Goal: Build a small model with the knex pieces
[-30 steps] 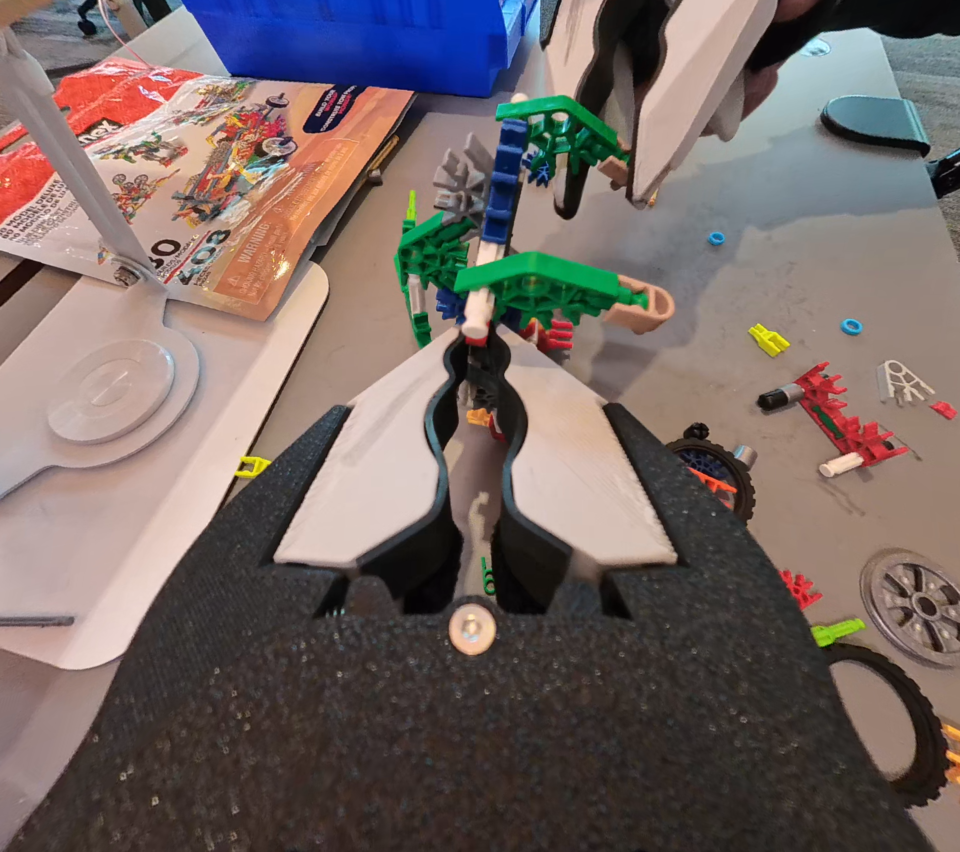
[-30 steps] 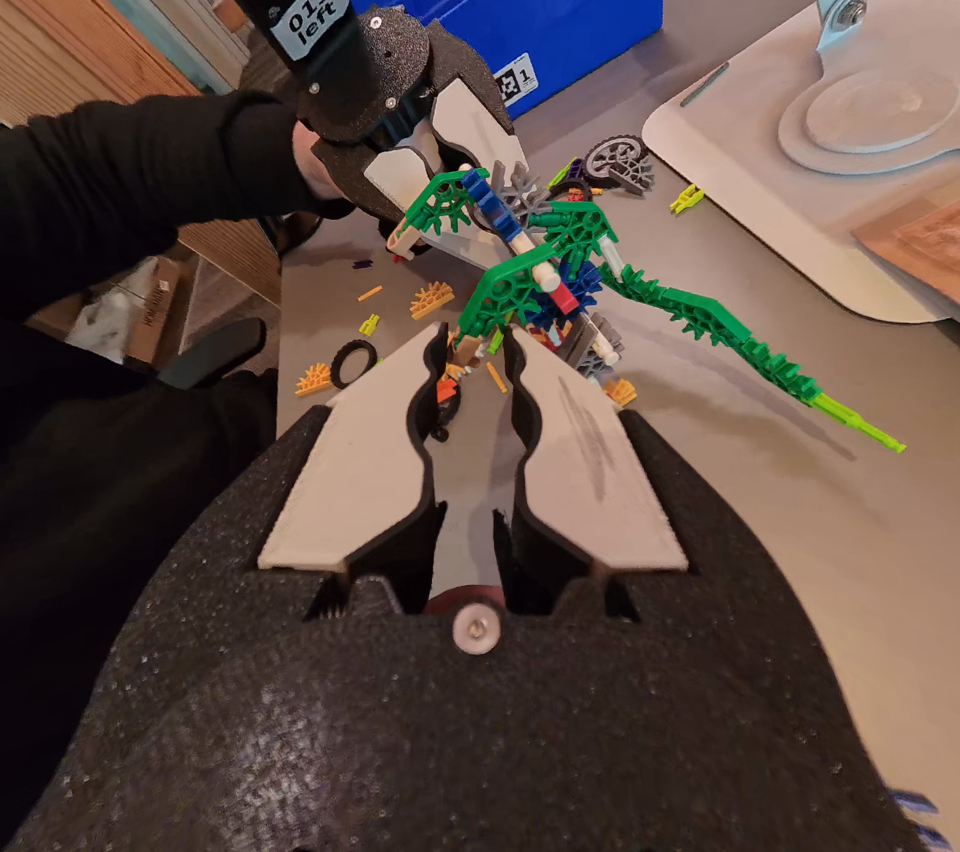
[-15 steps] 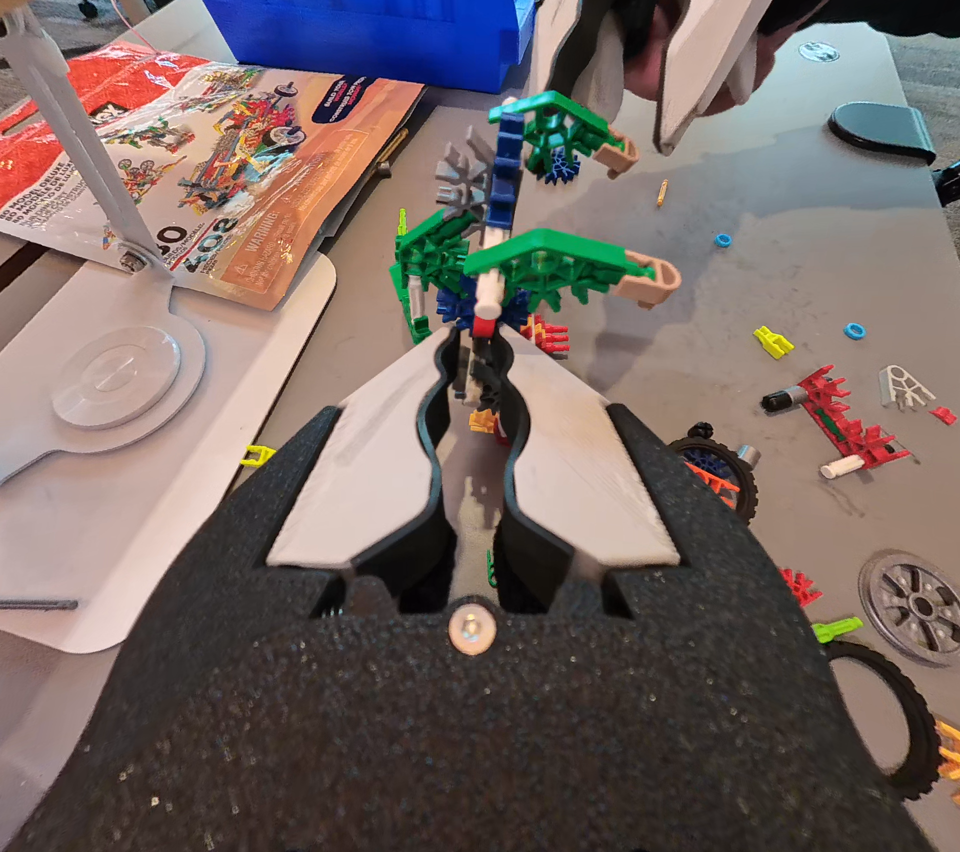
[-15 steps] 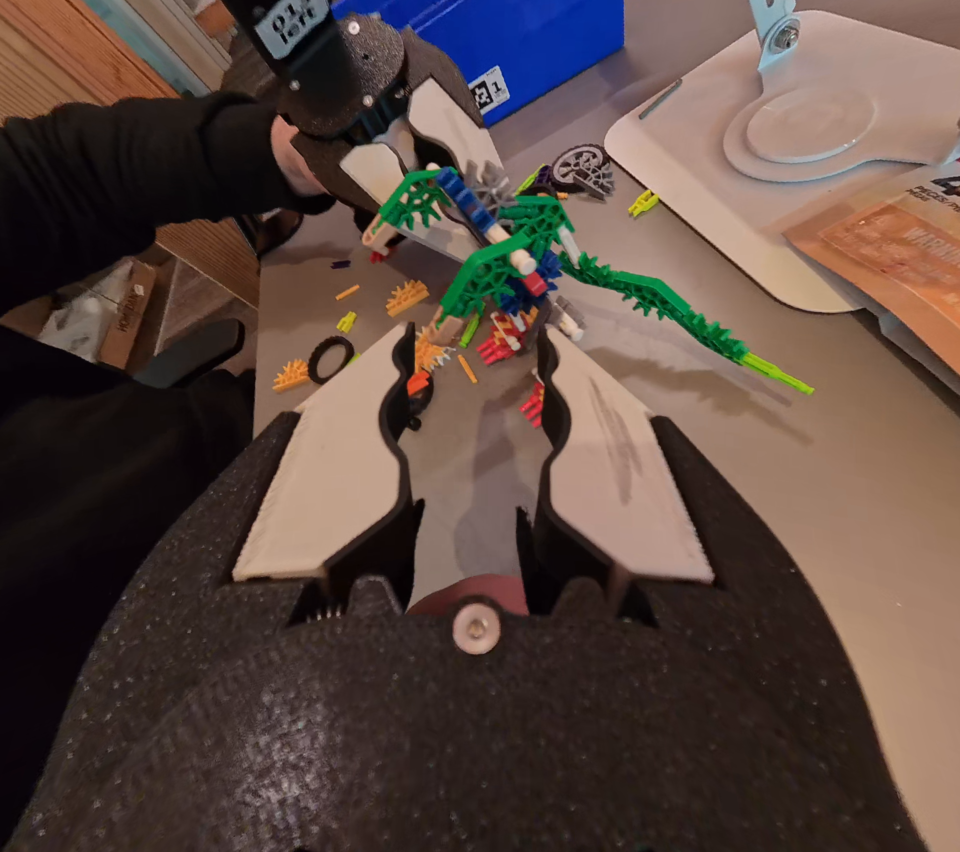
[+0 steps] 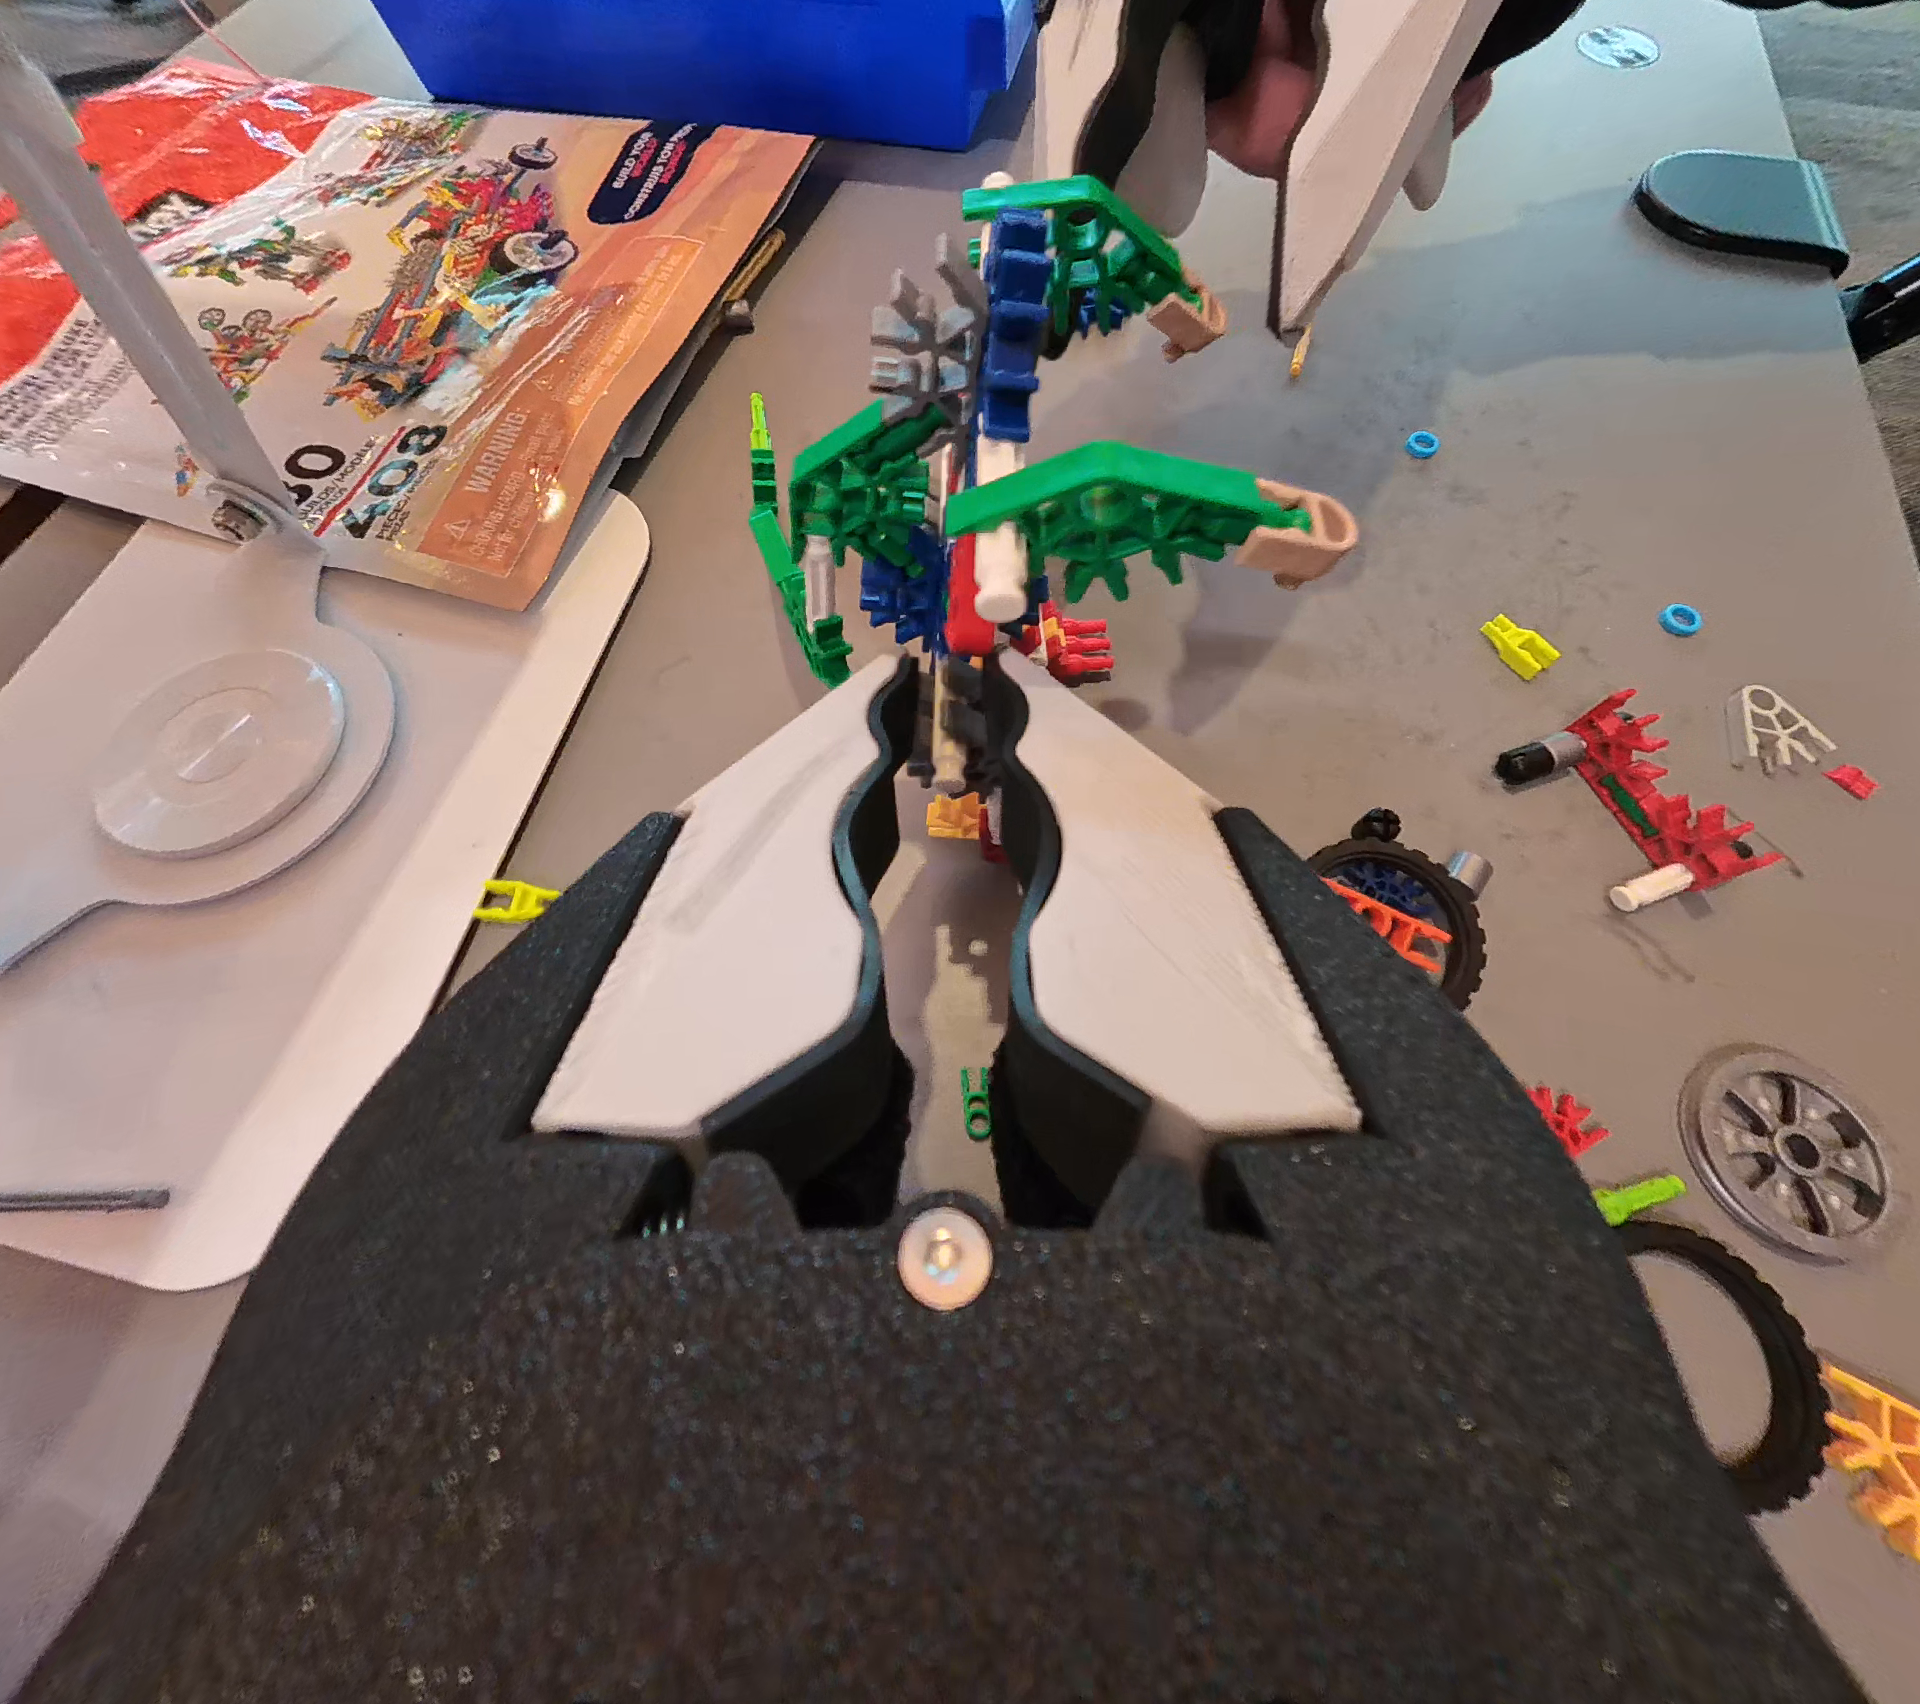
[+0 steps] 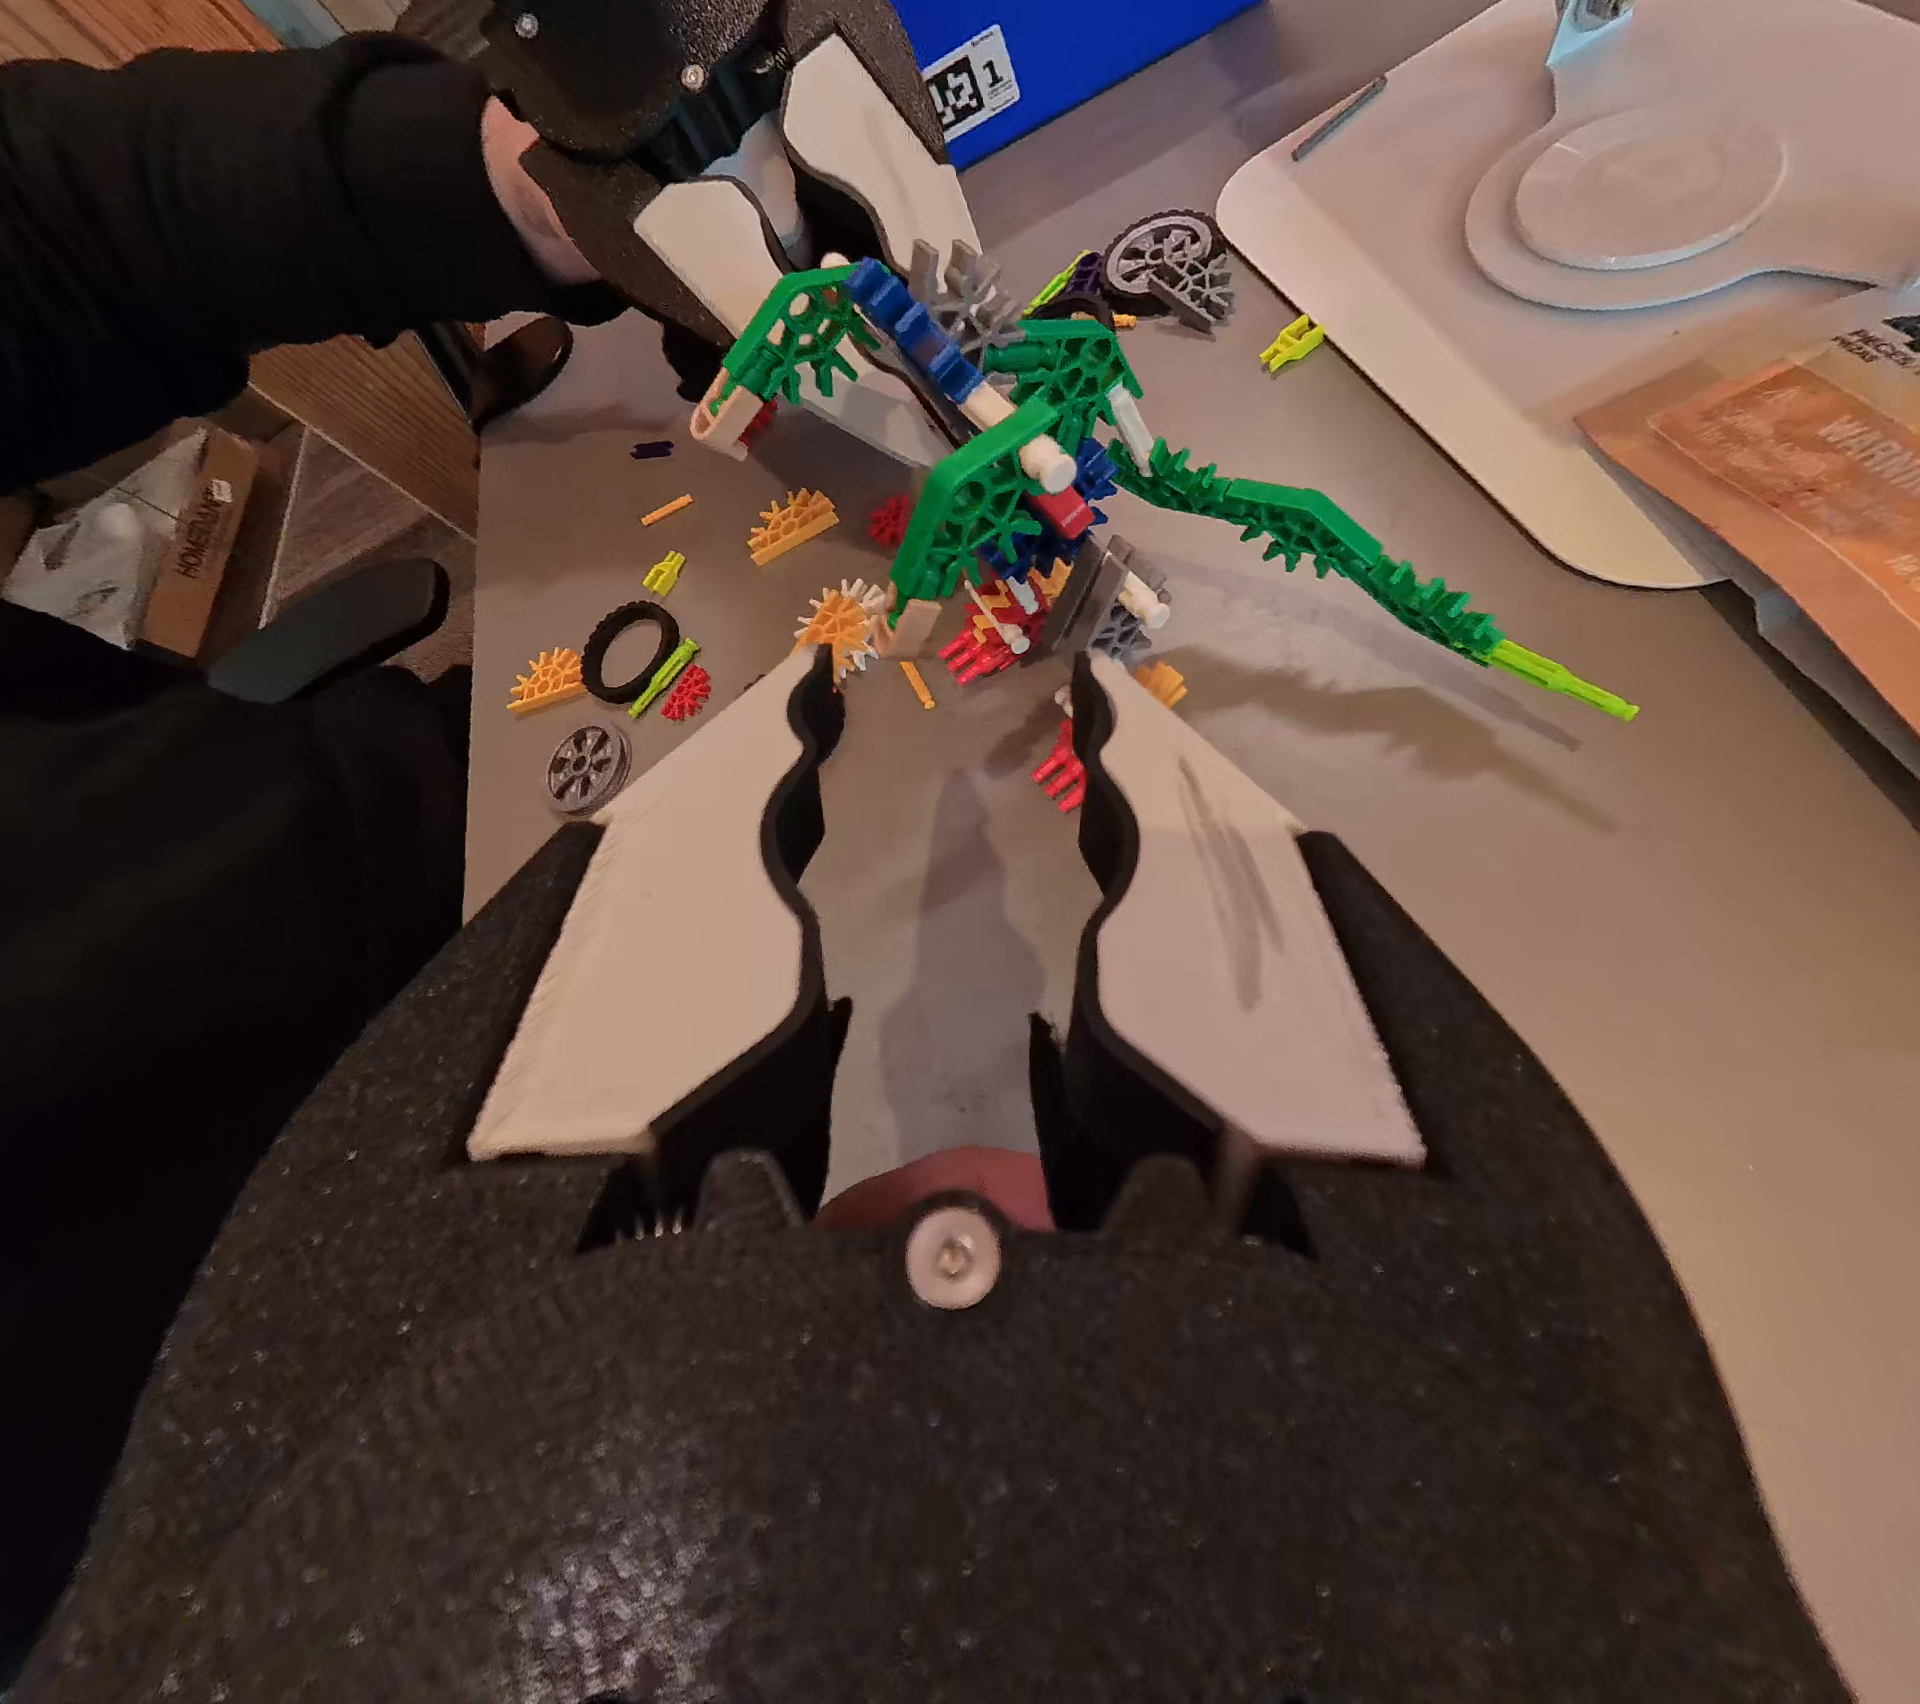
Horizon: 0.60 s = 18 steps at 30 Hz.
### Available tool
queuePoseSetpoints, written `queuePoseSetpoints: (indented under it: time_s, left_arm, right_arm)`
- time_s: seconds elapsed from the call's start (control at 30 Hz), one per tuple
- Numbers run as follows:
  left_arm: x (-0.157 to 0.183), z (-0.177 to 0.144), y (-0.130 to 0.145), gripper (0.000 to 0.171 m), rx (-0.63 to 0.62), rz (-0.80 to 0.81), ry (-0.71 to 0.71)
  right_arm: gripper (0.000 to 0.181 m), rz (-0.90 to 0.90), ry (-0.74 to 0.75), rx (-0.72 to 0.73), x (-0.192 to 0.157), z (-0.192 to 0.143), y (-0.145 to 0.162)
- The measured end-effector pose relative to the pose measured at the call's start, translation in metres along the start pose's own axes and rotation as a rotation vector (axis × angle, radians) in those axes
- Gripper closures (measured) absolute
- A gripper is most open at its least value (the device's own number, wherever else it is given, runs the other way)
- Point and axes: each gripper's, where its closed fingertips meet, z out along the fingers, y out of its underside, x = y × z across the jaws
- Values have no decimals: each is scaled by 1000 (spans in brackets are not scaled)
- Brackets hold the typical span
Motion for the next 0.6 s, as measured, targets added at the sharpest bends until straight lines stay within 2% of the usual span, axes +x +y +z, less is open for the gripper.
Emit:
queuePoseSetpoints:
  time_s: [0.27, 0.47, 0.6]
  left_arm:
    - [3, 3, -2, 165, -3, 19, -27]
    - [9, 8, -6, 168, 3, 9, -41]
    - [8, 9, -6, 168, 5, 18, -61]
  right_arm:
    - [151, -7, -27, 32, -12, 0, -10]
    - [161, 42, -15, 70, -4, -9, -16]
    - [161, 67, -17, 89, -3, -11, -20]
